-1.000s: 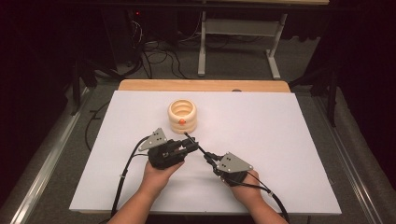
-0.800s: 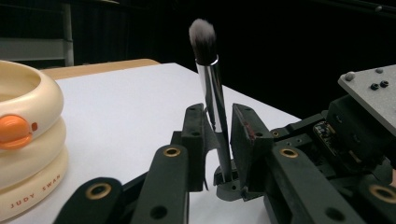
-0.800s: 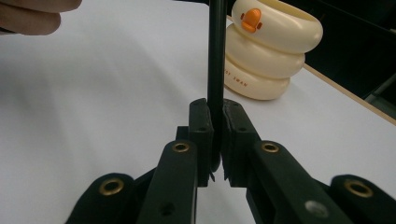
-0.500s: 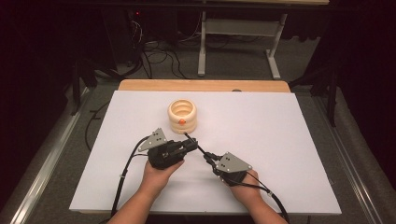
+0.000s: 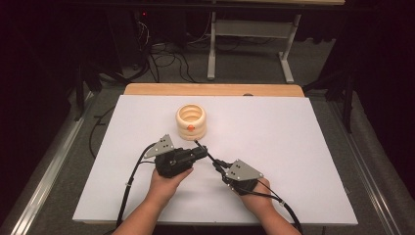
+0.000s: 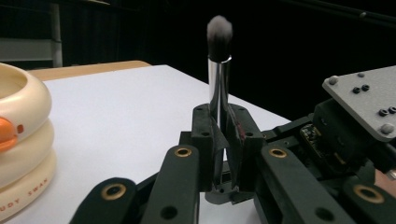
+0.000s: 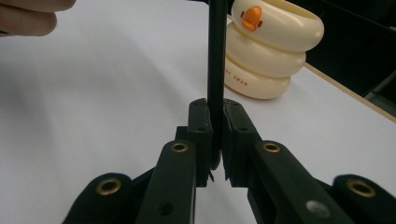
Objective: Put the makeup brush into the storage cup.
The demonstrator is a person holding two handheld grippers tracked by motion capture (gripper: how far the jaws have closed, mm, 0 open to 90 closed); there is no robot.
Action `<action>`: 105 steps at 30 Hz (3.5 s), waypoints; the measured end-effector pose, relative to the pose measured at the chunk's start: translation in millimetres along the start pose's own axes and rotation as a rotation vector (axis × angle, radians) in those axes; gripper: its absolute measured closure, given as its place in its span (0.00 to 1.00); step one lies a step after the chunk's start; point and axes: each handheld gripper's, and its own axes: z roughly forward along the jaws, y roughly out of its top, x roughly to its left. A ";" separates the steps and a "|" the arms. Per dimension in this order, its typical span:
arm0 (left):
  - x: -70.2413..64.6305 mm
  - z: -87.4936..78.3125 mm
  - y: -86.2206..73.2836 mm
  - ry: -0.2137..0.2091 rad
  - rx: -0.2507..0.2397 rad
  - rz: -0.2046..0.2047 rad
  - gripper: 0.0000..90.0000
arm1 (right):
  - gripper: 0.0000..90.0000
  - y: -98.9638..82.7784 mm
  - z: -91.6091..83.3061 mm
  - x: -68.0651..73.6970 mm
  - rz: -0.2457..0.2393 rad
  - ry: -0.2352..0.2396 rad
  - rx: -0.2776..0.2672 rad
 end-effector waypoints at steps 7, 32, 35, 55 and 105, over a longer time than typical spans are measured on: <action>0.0 -0.9 -0.4 0.010 -0.001 0.014 0.93 | 0.92 0.0 0.1 -0.4 0.007 0.001 -0.003; 4.1 -8.9 1.1 0.065 -0.010 0.023 0.93 | 0.76 0.7 -2.1 -1.3 0.043 -0.006 -0.009; 4.8 -10.9 1.5 0.075 -0.008 0.026 0.93 | 0.74 1.4 -3.5 -3.8 0.036 -0.010 -0.014; 11.1 -21.2 0.9 0.176 0.037 0.054 0.93 | 0.63 0.8 -14.6 -17.0 0.106 -0.038 -0.024; 28.1 -59.1 4.8 0.373 0.079 0.094 0.93 | 0.22 -26.8 -54.1 -67.2 0.265 -0.130 -0.008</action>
